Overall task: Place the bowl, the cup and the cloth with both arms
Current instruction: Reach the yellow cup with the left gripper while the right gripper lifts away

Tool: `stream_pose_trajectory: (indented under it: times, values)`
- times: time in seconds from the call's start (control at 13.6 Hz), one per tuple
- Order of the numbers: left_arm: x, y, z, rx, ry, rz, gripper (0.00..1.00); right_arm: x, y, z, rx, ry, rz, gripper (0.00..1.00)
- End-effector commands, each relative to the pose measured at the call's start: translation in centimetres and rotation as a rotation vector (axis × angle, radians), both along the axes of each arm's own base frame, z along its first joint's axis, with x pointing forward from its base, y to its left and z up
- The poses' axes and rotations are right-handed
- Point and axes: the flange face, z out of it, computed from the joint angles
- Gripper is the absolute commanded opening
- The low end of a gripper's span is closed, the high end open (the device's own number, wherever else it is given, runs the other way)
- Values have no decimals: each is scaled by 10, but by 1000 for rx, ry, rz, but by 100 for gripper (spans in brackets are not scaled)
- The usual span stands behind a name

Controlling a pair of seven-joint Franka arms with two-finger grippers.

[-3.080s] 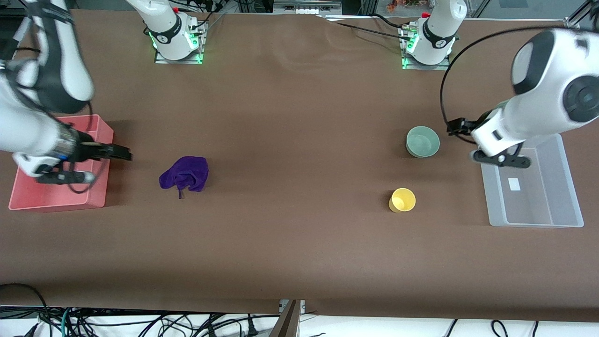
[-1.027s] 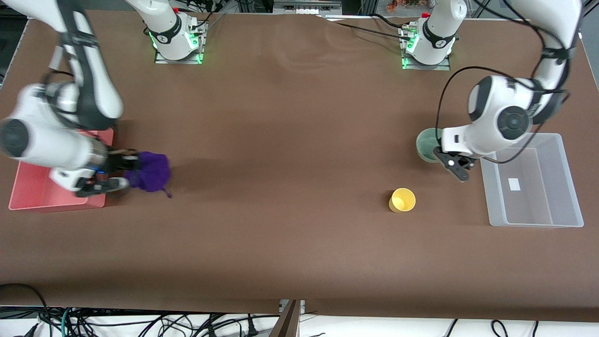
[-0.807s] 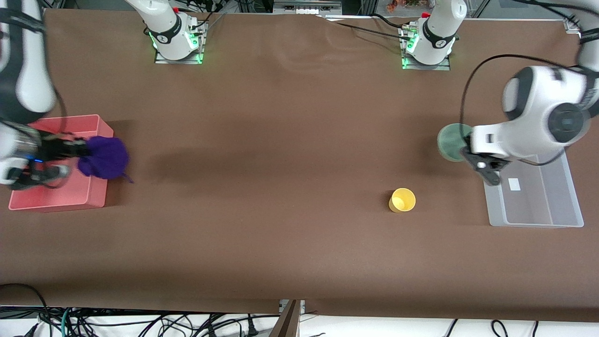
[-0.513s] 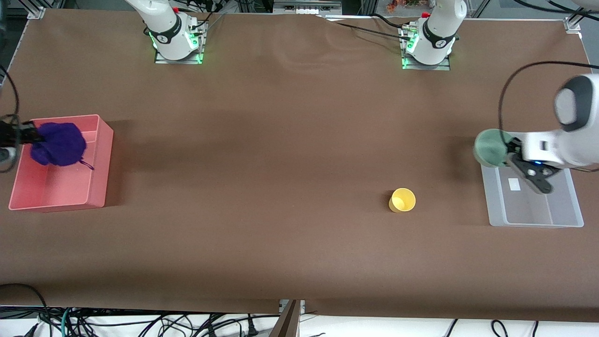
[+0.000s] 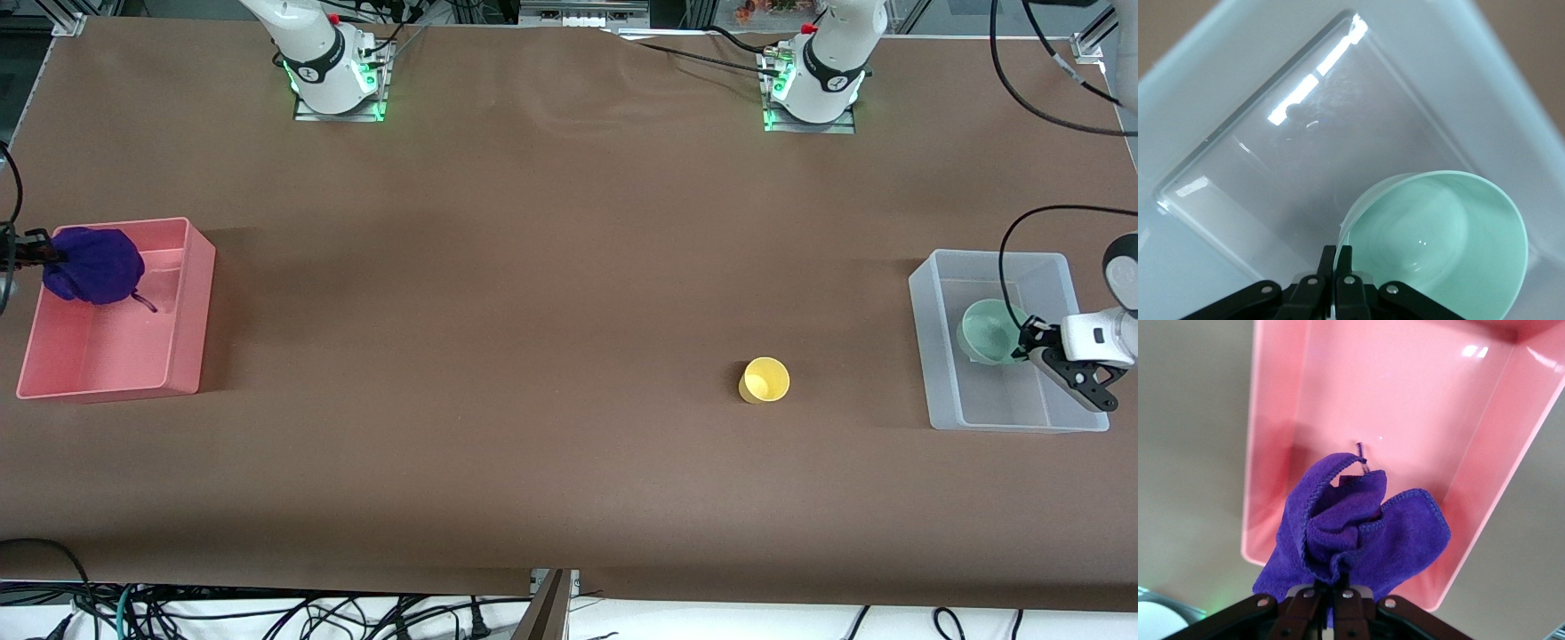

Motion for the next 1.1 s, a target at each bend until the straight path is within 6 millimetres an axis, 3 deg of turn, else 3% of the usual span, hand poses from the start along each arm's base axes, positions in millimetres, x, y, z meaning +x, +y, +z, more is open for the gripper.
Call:
stream_pose_trajectory:
  times: [0.0, 0.07, 0.15, 0.22, 0.29, 0.37, 0.44, 0.59, 0.66, 0.73, 0.81, 1.03]
  values:
    - [5, 11, -17, 4, -9, -12, 58, -9, -12, -29, -4, -1, 1, 0]
    - [5, 13, -13, 7, -11, -13, 91, -13, -16, -37, -9, -12, -3, 0]
    - [5, 11, -10, 8, -9, -16, 100, -11, -17, -43, -18, -25, -1, 0]
    - [9, 7, 0, 10, -17, -23, 100, -10, -17, -47, -20, -30, -3, 0]
    - [12, -2, 24, 14, -22, -31, 100, -9, -17, -49, -20, -30, -9, 2]
    - [23, -28, 50, 8, -20, -56, 100, -9, -16, -49, -15, -37, -21, 65]
    - [31, -51, 79, 7, -15, -45, 100, -8, -15, -48, -1, -38, -30, 100]
    - [51, -115, 117, -4, 12, 10, 100, -5, -14, -35, 5, -65, -43, 100]
    - [63, -157, 134, 3, 11, 44, 100, 1, -11, -19, 10, -98, -44, 100]
    - [72, -195, 138, 15, 5, 89, 100, 8, -8, -2, 10, -121, -40, 100]
    - [76, -231, 131, 24, 15, 143, 100, 15, -4, 14, 6, -131, -43, 100]
    - [80, -314, 94, 25, 53, 300, 100, 46, 50, 66, -6, -106, -124, 100]
